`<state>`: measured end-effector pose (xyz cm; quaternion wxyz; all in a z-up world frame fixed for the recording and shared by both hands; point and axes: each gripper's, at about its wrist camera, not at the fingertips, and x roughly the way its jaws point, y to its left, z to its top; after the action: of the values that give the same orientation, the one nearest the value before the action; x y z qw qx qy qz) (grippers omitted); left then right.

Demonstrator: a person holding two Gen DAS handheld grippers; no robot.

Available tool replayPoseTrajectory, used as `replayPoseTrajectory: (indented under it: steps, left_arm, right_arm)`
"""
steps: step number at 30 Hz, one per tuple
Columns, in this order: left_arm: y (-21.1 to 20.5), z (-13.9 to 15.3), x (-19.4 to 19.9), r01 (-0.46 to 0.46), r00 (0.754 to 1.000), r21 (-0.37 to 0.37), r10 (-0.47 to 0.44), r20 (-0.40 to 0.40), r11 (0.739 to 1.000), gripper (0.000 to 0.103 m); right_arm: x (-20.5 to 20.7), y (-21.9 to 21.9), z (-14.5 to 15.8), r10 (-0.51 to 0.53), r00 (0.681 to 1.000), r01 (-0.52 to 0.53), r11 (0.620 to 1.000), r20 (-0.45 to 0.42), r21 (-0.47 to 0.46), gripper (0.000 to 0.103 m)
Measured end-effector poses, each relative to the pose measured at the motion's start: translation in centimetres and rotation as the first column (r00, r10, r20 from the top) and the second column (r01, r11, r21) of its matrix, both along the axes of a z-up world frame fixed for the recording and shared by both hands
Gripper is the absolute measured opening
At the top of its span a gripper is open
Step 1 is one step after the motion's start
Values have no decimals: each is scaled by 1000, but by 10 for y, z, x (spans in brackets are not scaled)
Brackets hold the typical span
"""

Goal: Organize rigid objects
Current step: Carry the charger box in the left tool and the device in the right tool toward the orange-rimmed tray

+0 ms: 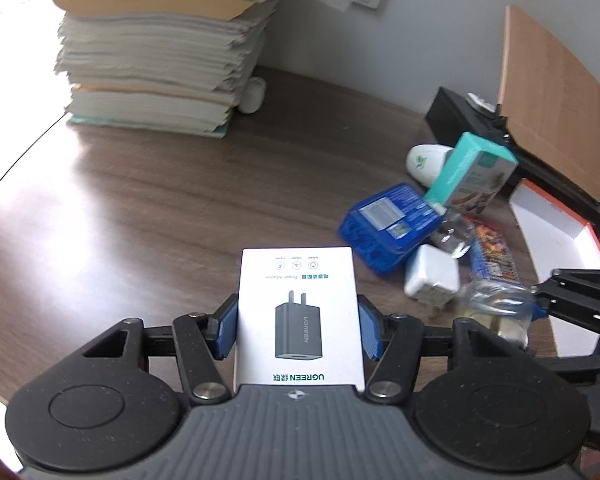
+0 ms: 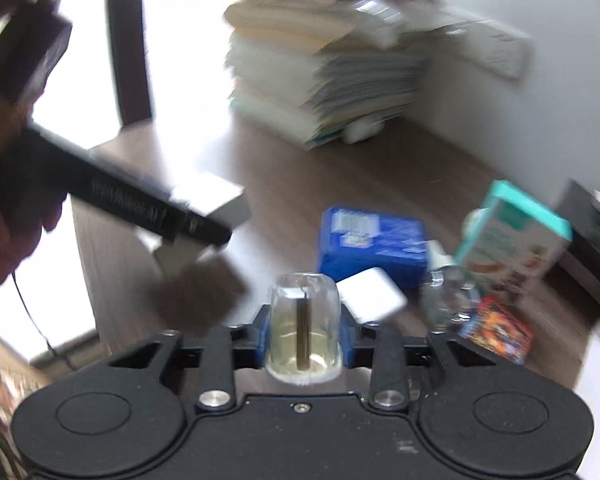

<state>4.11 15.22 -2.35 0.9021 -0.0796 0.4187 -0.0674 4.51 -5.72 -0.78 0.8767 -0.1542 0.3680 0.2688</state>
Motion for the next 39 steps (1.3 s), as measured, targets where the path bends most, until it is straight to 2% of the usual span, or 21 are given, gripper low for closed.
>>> replayPoseTrajectory:
  steps: [5, 11, 14, 21, 26, 29, 33, 36, 39]
  left_arm:
    - [-23, 9, 3, 53, 998, -3, -53, 27, 999, 60]
    - [-58, 26, 6, 130, 989, -28, -128, 69, 991, 60]
    - [-83, 35, 9, 175, 981, -20, -172, 88, 984, 60]
    - [-149, 52, 19, 292, 952, -41, -287, 105, 956, 60]
    - [-201, 68, 24, 377, 919, -20, -371, 136, 926, 60]
    - [-228, 73, 27, 395, 907, -13, -388, 162, 919, 60]
    - [-253, 69, 27, 374, 916, -23, -365, 170, 927, 60]
    - [-268, 64, 25, 361, 921, -8, -355, 161, 933, 60]
    - [-278, 61, 24, 346, 929, -22, -339, 148, 938, 60]
  right_arm:
    - [-12, -26, 12, -162, 986, 160, 985, 29, 64, 39]
    - [-33, -67, 46, -333, 938, 315, 934, 98, 167, 39]
    - [-41, -87, 64, -416, 898, 387, 902, 146, 189, 39]
    - [-57, -153, 93, -597, 774, 560, 801, 210, 212, 39]
    - [-69, -200, 108, -690, 683, 651, 724, 239, 227, 39]
    - [-76, -224, 112, -722, 645, 679, 691, 248, 246, 39]
    - [-82, -249, 106, -746, 622, 697, 666, 237, 266, 39]
    - [-89, -264, 100, -747, 624, 696, 664, 228, 273, 39]
    - [-92, -277, 96, -751, 627, 697, 660, 209, 280, 39]
